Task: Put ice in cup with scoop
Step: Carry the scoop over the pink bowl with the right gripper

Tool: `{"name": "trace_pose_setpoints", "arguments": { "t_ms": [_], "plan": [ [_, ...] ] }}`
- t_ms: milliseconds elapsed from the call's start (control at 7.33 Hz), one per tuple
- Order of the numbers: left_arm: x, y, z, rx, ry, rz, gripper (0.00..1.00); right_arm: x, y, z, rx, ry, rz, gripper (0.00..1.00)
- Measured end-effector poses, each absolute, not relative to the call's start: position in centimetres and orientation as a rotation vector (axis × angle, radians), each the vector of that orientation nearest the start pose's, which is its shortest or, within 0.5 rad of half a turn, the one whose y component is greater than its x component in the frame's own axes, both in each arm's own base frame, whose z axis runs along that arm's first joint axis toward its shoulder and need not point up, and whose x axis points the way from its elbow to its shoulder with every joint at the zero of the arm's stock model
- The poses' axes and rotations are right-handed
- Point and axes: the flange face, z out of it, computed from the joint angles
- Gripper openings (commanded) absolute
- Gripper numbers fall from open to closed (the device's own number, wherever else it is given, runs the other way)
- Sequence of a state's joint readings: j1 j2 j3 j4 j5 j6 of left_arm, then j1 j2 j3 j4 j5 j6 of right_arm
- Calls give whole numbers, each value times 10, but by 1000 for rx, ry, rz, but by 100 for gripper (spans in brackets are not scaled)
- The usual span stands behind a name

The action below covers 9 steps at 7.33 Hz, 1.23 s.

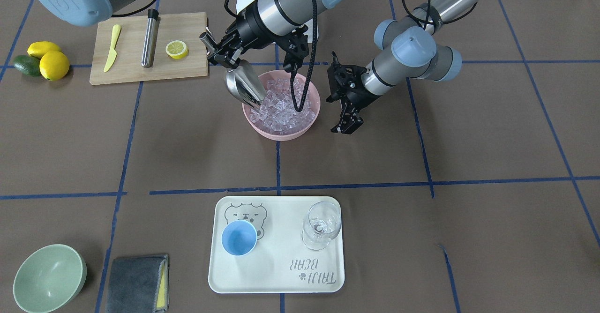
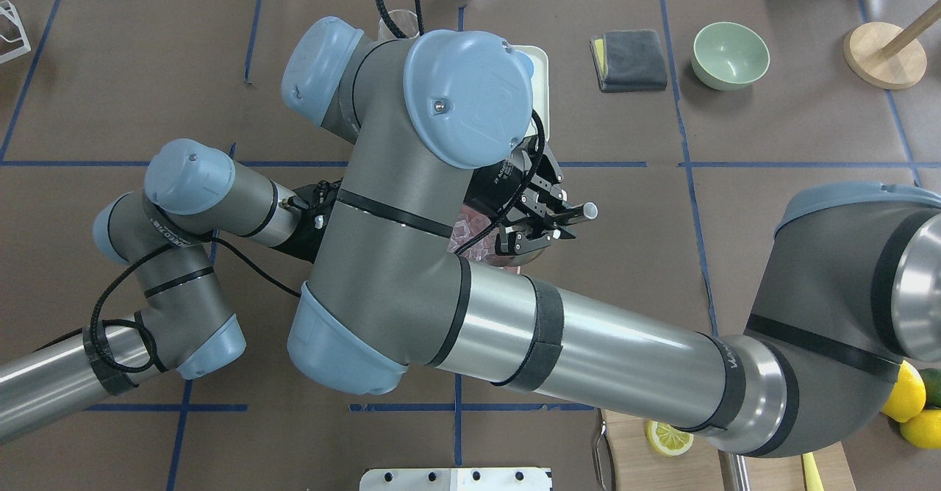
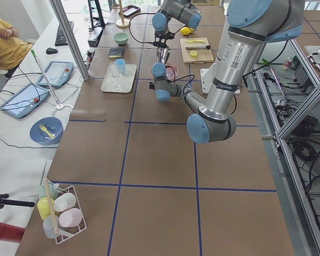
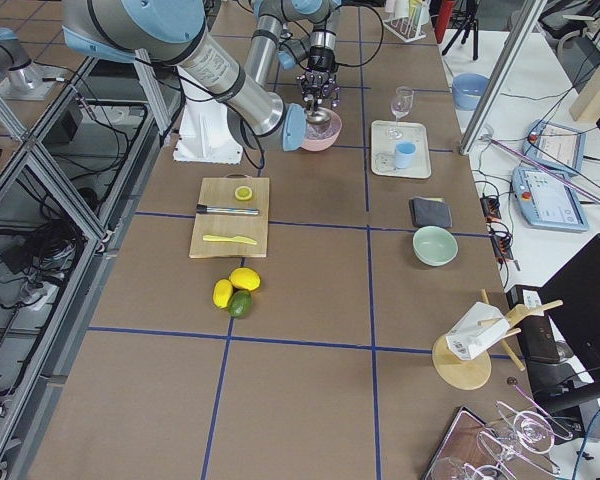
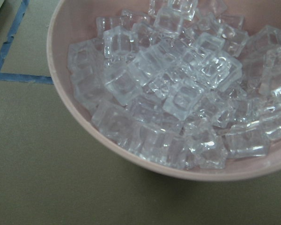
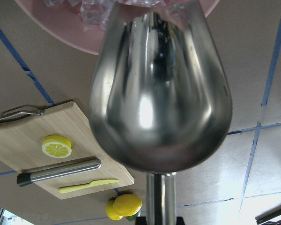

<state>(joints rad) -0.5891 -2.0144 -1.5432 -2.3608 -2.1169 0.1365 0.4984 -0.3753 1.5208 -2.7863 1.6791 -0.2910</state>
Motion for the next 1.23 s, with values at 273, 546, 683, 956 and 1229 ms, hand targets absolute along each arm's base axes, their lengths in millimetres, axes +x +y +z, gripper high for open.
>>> {"name": "trace_pose_setpoints", "arguments": {
  "t_ms": [273,546,683,956,1229],
  "plan": [
    [500,-432,325,947,992,1280,100,-523,-416,72,-143,-74,-1366,0],
    [500,-432,325,947,992,1280,100,-535,-407,78,-166,-69,-1381,0],
    [500,-432,325,947,992,1280,100,-539,-405,81,-179,-73,-1379,0],
    [500,-432,324,948,993,1281,100,-546,-405,88,-207,-87,-1362,0],
    [500,-432,323,963,998,1281,100,-550,-406,92,-216,-114,-1341,0]
  ]
}}
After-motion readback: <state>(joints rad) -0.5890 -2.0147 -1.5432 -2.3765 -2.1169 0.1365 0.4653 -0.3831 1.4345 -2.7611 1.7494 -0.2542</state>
